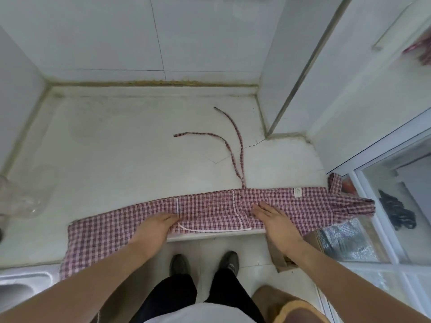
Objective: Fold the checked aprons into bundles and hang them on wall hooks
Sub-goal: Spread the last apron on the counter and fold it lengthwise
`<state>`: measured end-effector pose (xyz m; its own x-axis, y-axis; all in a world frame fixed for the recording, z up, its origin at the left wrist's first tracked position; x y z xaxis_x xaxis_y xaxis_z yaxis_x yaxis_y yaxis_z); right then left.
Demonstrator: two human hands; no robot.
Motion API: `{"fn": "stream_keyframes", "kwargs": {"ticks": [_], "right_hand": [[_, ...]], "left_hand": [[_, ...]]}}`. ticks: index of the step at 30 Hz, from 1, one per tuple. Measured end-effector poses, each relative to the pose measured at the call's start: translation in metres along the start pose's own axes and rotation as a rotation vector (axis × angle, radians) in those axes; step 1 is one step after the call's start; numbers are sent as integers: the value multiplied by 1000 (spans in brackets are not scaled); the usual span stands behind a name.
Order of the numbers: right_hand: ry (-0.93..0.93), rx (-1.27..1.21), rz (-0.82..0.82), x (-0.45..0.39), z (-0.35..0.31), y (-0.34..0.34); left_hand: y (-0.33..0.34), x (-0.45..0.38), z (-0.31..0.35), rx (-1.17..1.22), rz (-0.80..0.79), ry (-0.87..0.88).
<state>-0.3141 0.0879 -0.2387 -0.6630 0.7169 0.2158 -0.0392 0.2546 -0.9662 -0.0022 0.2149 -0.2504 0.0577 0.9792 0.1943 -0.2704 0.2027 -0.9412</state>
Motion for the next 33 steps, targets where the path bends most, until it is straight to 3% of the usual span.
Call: {"fn": "stream_keyframes", "kwargs": {"ticks": [5,8,11,13,18,21,24,28,33], "right_hand": [[41,-87,-177,33,0,4],[40,-176,-321,58,5,12],[72,-166,-693,89,17,28],[73,-144,-922,108,19,31],[34,-113,-1103,116,39,13],[63,-94,-1102,104,54,-6],[112,-234,-1029,77,60,-21],[156,-406,-836,29,65,-36],[254,-436,-547,-42,72,-63]], "left_hand": [[-11,9,8,71,-63,-101],[-17,21,25,141,-249,-203],[-2,41,49,255,-593,-217],[14,51,62,174,-796,-211],[22,42,74,85,-903,-217],[14,39,58,52,-834,-242],[2,26,36,125,-697,-290],[-23,1,4,201,-489,-341],[-46,-13,-43,238,-573,-304]]}}
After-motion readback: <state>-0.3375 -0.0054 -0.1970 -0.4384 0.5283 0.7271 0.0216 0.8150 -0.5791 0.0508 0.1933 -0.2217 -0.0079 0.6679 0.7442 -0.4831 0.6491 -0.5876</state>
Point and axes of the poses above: each hand's wrist, its own x-axis away from the middle knuckle, its own y-axis out of the palm, z = x × y, the point moved 6 cm from there along -x, towards the middle knuckle, and after that the axes turned 3 degrees about x, right-handed, at the moved point
